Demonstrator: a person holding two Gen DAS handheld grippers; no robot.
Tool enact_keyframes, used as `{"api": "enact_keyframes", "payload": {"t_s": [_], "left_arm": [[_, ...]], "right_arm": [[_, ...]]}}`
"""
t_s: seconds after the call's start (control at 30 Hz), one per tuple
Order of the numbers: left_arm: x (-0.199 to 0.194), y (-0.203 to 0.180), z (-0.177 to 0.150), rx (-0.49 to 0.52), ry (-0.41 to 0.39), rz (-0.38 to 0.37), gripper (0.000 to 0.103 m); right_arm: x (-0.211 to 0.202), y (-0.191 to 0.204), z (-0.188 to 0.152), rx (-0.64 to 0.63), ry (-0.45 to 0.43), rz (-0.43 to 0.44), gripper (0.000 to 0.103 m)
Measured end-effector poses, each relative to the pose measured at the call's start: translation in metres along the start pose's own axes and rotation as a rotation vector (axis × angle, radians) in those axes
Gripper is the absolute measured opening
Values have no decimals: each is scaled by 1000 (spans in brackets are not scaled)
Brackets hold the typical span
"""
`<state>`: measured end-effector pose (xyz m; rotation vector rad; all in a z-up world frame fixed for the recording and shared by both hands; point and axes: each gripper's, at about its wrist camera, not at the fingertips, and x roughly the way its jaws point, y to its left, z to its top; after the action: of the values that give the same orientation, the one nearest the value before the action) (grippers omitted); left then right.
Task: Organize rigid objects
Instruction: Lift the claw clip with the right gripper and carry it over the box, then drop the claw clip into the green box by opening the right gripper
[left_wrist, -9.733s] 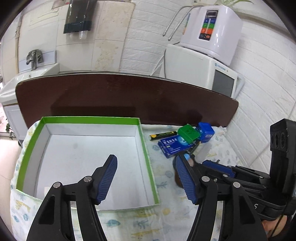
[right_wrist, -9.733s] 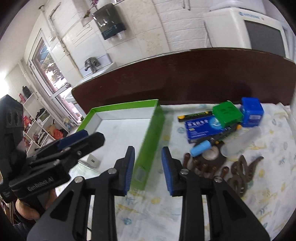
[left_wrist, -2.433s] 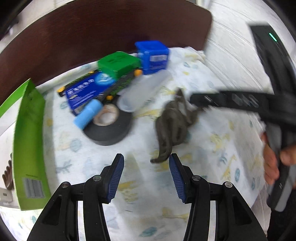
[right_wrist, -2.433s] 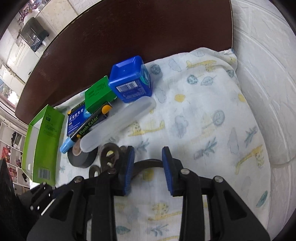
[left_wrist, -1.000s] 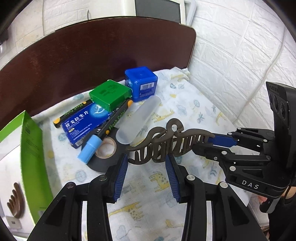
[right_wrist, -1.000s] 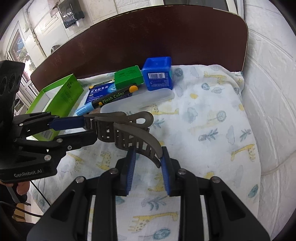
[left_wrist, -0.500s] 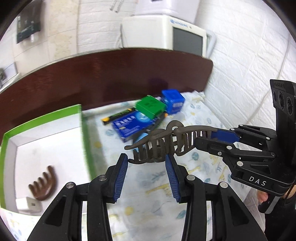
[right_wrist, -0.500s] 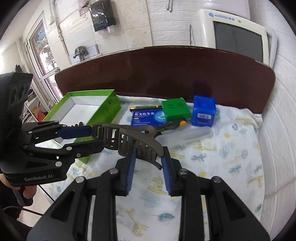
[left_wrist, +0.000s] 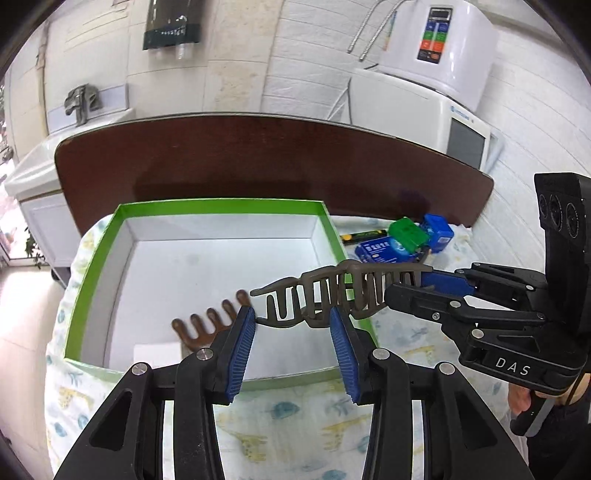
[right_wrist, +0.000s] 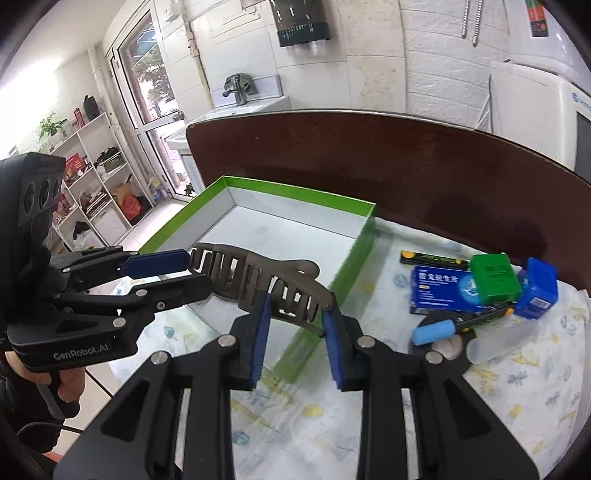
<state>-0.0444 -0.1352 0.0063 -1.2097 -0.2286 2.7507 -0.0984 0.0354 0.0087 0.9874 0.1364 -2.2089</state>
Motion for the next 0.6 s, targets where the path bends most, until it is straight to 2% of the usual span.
{"api": "enact_keyframes", "payload": {"t_s": [0.27,0.33,0.47,0.6], "left_arm": [[10,51,-16,-99,36,14,42],[13,55,-19,-106,53,-27,42],[14,50,-22,-72,54,-5,42],[14,52,-21,-87,55,-20,42]], "right_arm": [[46,32,4,-2,75,34,29],[53,36,3,3,90,33,29],[62,42,-1,-4,112,15,29],[56,39,-1,7,107,-1,29]]}}
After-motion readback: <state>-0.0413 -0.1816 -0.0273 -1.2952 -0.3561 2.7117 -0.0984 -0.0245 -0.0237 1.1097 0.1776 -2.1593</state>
